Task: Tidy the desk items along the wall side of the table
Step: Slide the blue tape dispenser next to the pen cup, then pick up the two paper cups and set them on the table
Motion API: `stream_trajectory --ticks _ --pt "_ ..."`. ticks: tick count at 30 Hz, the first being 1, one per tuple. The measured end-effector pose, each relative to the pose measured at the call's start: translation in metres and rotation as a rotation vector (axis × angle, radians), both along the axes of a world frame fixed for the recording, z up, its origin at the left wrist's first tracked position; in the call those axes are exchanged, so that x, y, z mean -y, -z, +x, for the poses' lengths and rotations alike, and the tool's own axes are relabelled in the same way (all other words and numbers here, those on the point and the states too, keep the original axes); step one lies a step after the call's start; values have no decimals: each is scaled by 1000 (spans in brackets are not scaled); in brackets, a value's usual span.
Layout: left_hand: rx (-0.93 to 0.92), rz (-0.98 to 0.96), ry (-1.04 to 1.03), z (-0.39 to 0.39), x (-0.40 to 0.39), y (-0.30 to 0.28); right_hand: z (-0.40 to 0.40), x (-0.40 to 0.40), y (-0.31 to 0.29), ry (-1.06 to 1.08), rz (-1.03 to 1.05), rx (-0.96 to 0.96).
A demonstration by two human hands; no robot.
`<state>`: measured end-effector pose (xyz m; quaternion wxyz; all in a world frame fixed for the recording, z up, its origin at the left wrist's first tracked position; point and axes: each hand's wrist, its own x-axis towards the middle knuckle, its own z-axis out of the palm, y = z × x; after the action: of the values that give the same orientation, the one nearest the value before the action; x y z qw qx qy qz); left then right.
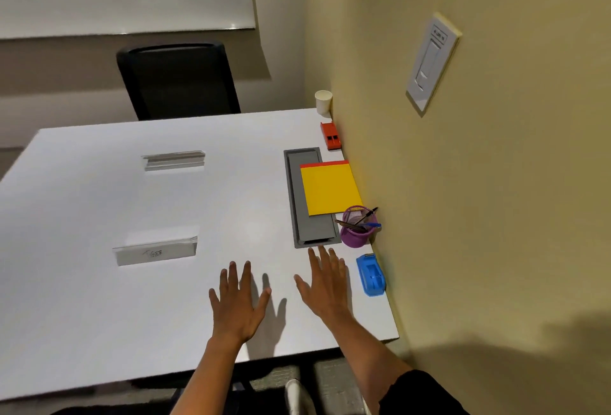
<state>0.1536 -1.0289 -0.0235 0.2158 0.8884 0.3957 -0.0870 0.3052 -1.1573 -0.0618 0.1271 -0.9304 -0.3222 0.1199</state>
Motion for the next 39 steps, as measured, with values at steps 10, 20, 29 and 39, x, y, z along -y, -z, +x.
stream_trajectory --ticks 10,20,29,39 --pt "13 94 -214 -56 -41 -32 -24 -78 -24 -232 82 52" --pt "44 206 -389 -131 -71 -76 -89 -150 -65 -454 149 104" --pt "131 365 -523 -260 -100 -132 -217 -206 -124 -638 255 191" --pt "187 451 -682 -477 -95 -158 -414 -247 -179 -814 295 285"
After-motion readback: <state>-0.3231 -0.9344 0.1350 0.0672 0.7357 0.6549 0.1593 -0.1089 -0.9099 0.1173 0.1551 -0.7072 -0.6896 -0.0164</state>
